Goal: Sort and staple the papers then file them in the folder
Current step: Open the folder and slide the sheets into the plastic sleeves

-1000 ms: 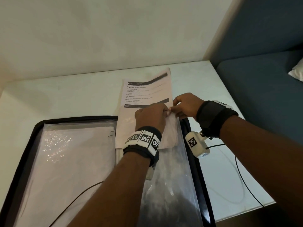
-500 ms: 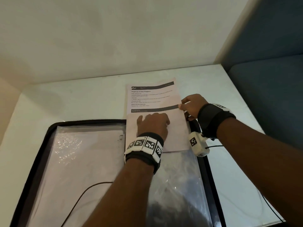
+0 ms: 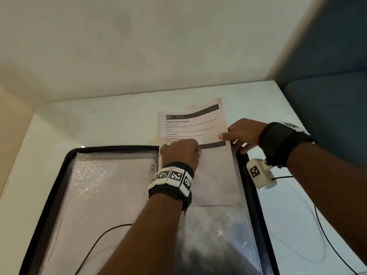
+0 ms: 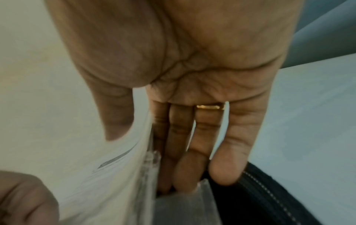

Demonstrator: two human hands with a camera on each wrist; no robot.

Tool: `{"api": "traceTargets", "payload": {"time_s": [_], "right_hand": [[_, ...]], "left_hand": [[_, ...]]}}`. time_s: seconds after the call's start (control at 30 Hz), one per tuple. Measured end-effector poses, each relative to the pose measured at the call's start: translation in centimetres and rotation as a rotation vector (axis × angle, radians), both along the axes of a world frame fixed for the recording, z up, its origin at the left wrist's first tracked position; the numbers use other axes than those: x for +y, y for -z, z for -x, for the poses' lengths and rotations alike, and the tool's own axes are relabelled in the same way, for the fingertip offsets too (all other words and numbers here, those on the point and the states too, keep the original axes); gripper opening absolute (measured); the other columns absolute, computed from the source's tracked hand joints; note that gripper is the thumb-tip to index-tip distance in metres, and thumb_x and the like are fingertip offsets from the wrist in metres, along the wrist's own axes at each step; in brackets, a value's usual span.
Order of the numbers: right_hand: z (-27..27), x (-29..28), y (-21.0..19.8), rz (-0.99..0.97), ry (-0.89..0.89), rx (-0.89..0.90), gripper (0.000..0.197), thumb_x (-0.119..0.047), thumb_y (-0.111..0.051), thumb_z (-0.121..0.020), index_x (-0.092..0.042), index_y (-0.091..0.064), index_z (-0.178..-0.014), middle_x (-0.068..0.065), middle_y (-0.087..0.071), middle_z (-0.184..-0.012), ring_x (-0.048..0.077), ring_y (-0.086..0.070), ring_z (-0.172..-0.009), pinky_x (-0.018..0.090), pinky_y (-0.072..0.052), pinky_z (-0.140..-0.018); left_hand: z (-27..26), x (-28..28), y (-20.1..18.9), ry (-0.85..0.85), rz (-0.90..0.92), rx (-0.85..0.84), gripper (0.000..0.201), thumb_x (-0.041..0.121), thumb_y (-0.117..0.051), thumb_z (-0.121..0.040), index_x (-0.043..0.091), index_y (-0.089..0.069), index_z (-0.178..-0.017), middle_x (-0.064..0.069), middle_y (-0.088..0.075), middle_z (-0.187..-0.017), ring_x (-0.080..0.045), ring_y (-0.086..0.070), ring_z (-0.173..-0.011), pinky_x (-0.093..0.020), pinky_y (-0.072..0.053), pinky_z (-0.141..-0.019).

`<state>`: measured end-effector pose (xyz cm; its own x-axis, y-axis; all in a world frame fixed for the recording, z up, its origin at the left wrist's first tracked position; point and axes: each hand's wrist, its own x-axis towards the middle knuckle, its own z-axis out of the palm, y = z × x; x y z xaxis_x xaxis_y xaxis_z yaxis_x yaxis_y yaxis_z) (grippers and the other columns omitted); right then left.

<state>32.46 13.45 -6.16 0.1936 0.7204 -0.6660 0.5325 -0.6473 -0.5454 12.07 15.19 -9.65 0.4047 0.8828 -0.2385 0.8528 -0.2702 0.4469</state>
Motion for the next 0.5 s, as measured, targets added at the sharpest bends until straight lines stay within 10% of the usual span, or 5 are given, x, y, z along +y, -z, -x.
{"api": "traceTargets", "payload": {"time_s": [0.17,0.5], "right_hand": [[1.0,1.1,1.8,-0.232,0.208,-0.069,0.017,-0.022,-0.056,-0.098,-0.006,-0.06,-0.103,0.015,-0.069,-0.106,0.034,-0.068,-0.091,0.049,-0.059,-0.081],[0.1,0.4,-0.2,-0.008,-0.07,-0.047,0.023,-0.019,-0.064,-0.093,-0.006,-0.064,-0.113,0.01,-0.071,-0.104,0.026,-0.07,-0.09,0.039,-0.058,-0.084]], "left_hand": [[-0.7,-0.4,0.0,0.055,-0.001,0.042,0.012,0.024,-0.054,-0.094,0.029,-0.065,-0.092,0.007,-0.067,-0.097,-0.022,-0.059,-0.102,-0.05,-0.029,-0.11],[-0.6,-0.1,-0.5,0.013,-0.004,-0.01,0.018,0.014,-0.056,-0.089,0.031,-0.061,-0.084,0.013,-0.065,-0.091,-0.016,-0.06,-0.097,-0.047,-0.03,-0.11]]}}
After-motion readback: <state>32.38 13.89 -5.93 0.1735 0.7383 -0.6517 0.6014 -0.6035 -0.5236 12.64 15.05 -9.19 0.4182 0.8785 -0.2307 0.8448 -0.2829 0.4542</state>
